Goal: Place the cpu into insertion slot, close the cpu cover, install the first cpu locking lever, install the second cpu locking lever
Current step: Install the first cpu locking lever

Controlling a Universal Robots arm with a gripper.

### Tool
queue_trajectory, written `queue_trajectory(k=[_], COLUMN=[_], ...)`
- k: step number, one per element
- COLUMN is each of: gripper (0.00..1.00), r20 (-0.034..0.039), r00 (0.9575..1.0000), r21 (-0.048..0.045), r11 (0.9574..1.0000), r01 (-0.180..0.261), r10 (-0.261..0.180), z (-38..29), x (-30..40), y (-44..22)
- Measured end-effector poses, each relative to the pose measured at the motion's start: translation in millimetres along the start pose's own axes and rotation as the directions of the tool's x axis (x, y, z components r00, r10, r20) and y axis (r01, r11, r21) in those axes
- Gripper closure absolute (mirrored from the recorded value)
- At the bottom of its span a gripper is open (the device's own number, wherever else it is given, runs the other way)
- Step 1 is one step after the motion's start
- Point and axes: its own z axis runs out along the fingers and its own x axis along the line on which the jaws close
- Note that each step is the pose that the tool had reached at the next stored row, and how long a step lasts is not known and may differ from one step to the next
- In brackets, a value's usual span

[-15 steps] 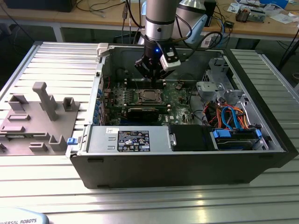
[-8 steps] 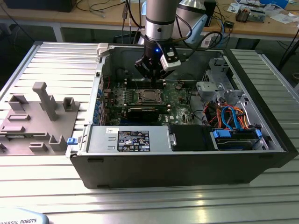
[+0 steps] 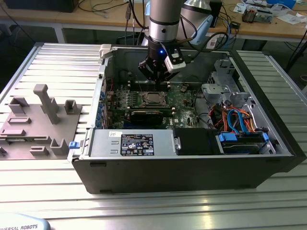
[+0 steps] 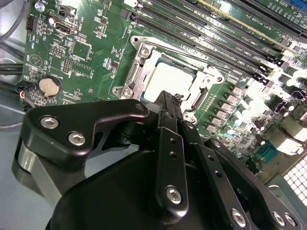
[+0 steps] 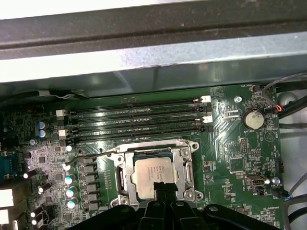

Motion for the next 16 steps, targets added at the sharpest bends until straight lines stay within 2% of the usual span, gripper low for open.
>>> queue_trajectory(k=[16], gripper=[0.89], r20=[0.0003], r00=[0.9999], r21=[-0.0002], r11=[0.9999], r01=[0.012], r10=[-0.012], z=[0.0], x=[0.0], y=[0.0])
